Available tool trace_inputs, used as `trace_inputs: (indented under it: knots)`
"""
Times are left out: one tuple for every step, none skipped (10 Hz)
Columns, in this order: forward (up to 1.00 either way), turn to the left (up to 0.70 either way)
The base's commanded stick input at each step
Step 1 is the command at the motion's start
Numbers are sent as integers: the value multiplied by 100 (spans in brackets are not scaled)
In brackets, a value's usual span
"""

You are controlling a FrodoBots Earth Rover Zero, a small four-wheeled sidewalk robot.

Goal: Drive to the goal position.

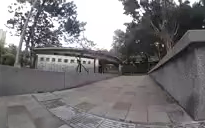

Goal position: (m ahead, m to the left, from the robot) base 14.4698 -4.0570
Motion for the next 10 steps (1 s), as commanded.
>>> trace_inputs:
  knots:
    - [70, 0]
    - [70, 0]
    - [70, 0]
    - [70, 0]
    - [70, 0]
    - [70, 0]
    - [70, 0]
    - [70, 0]
    - [70, 0]
    - [70, 0]
